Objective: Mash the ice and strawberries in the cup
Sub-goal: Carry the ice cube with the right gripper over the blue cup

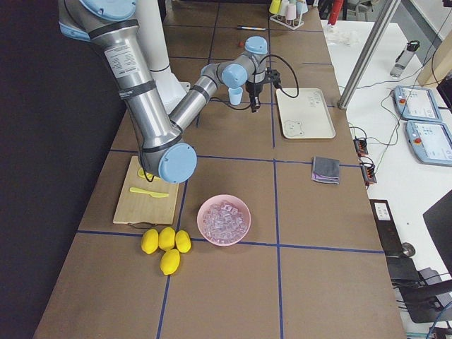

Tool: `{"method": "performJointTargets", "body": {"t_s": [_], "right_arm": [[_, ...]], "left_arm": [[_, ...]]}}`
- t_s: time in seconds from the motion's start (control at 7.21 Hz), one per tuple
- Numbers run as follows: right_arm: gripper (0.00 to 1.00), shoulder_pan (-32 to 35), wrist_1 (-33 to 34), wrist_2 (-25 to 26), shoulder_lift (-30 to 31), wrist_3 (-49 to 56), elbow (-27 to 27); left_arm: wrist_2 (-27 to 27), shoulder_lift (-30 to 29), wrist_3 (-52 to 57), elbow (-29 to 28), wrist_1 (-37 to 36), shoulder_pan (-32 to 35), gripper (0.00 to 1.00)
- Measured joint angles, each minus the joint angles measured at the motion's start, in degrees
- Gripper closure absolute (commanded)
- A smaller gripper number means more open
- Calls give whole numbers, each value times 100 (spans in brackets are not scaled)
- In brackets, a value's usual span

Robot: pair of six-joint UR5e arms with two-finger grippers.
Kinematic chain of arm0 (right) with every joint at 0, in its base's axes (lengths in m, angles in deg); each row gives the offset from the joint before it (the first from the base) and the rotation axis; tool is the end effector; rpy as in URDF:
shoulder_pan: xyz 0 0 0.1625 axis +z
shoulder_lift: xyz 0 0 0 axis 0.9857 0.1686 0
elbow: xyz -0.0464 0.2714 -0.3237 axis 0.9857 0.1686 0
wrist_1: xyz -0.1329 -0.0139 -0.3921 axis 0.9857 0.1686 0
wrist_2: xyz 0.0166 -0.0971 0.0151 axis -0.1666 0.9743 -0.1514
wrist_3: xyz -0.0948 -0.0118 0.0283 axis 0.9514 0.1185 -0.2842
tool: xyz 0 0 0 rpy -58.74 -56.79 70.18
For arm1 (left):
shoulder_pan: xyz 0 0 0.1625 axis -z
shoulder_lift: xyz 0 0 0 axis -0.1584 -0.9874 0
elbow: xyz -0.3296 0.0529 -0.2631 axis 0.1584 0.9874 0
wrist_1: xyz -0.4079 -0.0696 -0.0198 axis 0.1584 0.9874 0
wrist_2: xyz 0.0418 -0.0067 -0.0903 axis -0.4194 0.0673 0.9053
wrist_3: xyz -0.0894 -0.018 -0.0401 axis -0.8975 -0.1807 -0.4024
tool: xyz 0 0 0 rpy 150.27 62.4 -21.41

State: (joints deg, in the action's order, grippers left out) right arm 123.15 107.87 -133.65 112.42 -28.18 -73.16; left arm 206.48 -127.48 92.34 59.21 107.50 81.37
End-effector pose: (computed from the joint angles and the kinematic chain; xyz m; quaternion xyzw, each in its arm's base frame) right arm -0.3671 -0.4609 0.2427 0.0710 -0.4019 -0.0732 0.9100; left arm -0.0667 -0.4837 0.6334 0.0219 0.3835 0.0599 0.9213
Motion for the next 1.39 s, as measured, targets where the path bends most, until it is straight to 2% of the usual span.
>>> {"method": "performJointTargets", "body": {"t_s": [0.28, 0.55, 0.83, 0.97, 1.11, 1.25, 1.39], "right_arm": [[96, -926, 34, 745, -878, -1224, 527], [96, -1481, 37, 1246, -1537, -1981, 1157], [95, -1711, 38, 1392, -1830, -2240, 1485], [89, -1773, 42, 1421, -1878, -2297, 1537], [34, -1817, 73, 1448, -1902, -2331, 1553], [4, -1841, 117, 1466, -1921, -2349, 1550], [2, -1852, 132, 1473, -1932, -2359, 1537]], "left_arm": [[0, -14, 1, 0, 0, 0, 0], [0, -22, 1, 0, 0, 1, 0], [0, -24, 3, 0, 0, 0, 0], [0, -24, 3, 0, 0, -2, 0], [0, -24, 3, -2, 0, -4, 0], [0, -24, 3, -5, 0, -4, 0], [0, -22, 3, -7, 0, -4, 0]]}}
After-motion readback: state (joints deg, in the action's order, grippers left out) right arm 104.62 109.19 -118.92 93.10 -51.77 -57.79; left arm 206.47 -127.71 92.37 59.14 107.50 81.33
